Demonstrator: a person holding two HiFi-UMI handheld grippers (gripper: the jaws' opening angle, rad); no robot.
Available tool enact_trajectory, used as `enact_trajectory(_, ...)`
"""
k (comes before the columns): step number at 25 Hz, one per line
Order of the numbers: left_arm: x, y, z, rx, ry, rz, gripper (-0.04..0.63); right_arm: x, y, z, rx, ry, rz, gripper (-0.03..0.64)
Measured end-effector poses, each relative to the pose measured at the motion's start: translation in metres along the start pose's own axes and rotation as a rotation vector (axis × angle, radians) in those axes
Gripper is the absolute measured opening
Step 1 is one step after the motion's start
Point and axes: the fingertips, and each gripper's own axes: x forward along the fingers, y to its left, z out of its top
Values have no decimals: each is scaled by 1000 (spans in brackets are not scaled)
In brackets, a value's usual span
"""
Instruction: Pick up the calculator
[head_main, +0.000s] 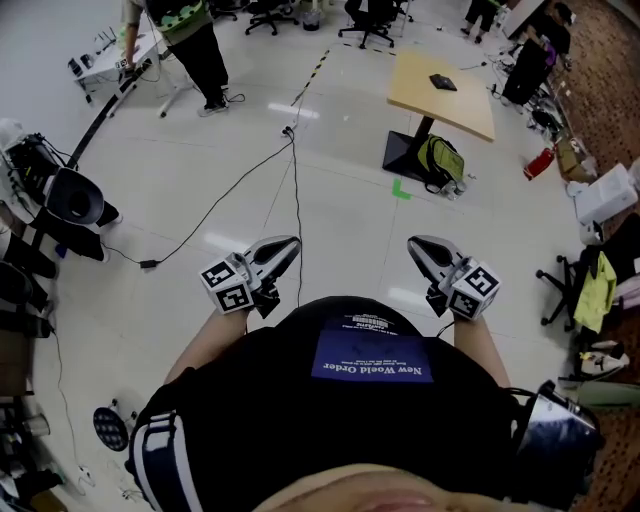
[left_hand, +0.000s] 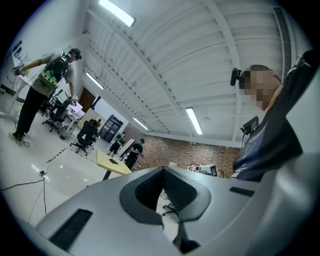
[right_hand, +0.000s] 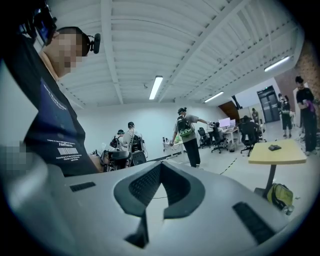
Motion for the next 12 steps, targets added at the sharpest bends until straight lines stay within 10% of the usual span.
enact_trajectory(12,43,125,47,25,-74,176,3,114,-128,28,16,7,164,-15)
